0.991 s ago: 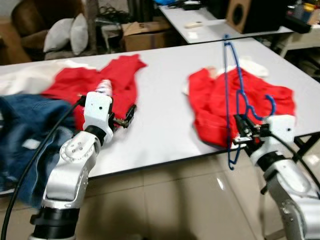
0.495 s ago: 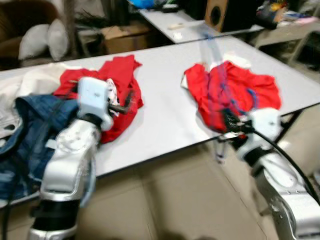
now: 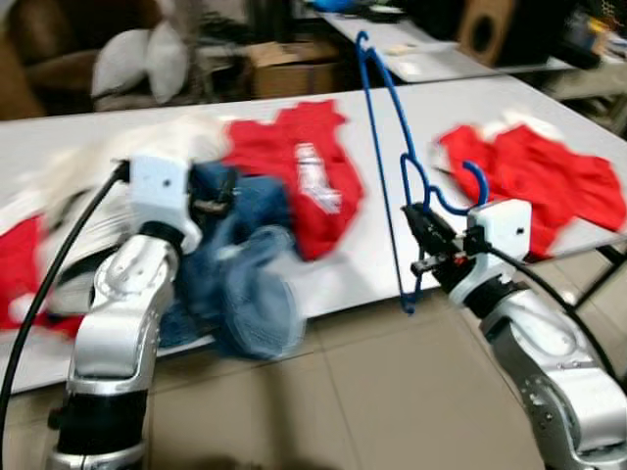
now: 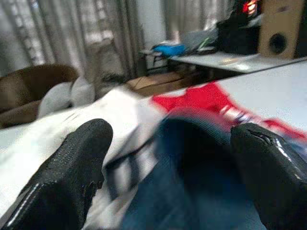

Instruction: Hang hanger

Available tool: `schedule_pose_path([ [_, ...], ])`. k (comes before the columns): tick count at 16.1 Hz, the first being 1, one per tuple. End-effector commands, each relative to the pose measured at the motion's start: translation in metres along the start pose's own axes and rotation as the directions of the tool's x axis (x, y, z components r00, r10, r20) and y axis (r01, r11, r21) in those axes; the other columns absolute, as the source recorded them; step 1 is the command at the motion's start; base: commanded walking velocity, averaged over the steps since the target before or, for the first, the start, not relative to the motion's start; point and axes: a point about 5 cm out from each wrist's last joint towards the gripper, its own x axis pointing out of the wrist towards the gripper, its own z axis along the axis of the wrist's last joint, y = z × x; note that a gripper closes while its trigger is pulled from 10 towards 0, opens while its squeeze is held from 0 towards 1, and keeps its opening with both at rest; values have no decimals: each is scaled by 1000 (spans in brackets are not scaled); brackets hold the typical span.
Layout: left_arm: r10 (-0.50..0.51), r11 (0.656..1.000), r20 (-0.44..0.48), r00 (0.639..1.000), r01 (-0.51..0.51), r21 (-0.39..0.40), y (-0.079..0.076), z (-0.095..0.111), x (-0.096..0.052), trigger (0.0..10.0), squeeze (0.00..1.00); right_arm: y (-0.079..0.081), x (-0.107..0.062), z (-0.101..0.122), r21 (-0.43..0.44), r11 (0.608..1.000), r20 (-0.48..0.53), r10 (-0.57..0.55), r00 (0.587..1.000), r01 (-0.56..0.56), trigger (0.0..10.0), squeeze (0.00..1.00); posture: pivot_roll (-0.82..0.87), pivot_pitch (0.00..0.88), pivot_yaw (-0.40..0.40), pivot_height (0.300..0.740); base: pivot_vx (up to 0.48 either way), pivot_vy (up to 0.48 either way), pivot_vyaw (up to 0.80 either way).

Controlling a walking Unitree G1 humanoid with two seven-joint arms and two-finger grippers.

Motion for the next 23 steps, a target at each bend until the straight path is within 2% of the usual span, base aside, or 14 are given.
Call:
schedule_pose_path([
  [1, -24, 1000, 13, 1000, 24, -7, -9, 1, 2, 10000, 1000, -4, -2, -2, -5, 1000, -23, -9, 1000, 8, 10000, 0, -40, 0, -4, 740, 0, -480, 0],
  [6, -15, 1000, -2, 1000, 14, -23, -17, -3, 0, 10000, 1000, -10, 0, -6, -13, 1000, -67, 1, 998, -2, 10000, 0, -40, 0, -4, 740, 0, -480, 0],
  [7, -12, 1000, -2, 1000, 12, -22, -17, -4, 0, 10000, 1000, -10, 0, -7, -15, 1000, -72, 2, 997, -3, 10000, 0, -33, 0, -43, 740, 0, -480, 0],
  [9, -7, 1000, -2, 1000, 7, -23, -17, -6, -1, 10000, 1000, -12, -1, -9, -21, 1000, -84, -5, 996, 3, 10000, 0, -32, 0, -44, 740, 0, -480, 0],
  [13, -28, 999, -47, 998, 27, -25, -21, -20, -3, 10000, 1000, -24, -11, -34, -68, 994, -201, -103, 974, 91, 10000, 0, -41, 0, -36, 740, 0, -480, 0],
  [15, -52, 998, -78, 996, 50, -35, -24, -30, -6, 10000, 1000, -27, -16, -39, -81, 990, -220, -128, 967, 113, 10000, 0, -47, 0, -32, 740, 0, 0, 0],
  [16, -65, 997, -89, 994, 62, -40, -25, -35, -8, 10000, 957, -27, -17, -40, -83, 990, -221, -132, 966, 116, 10000, 0, -48, 0, -31, 740, 0, 0, 0],
  [18, -83, 996, -102, 991, 79, -46, -27, -41, -11, 10000, 941, -27, -18, -41, -81, 989, -226, -137, 964, 122, 10000, 0, -52, 0, -30, 740, 0, 0, 0],
  [23, -101, 994, -57, 993, 98, -48, -30, -42, -9, 10000, 949, -22, -17, -42, -106, 990, -227, -113, 967, 91, 10000, 0, -53, 0, -33, 740, 0, 0, 0],
])
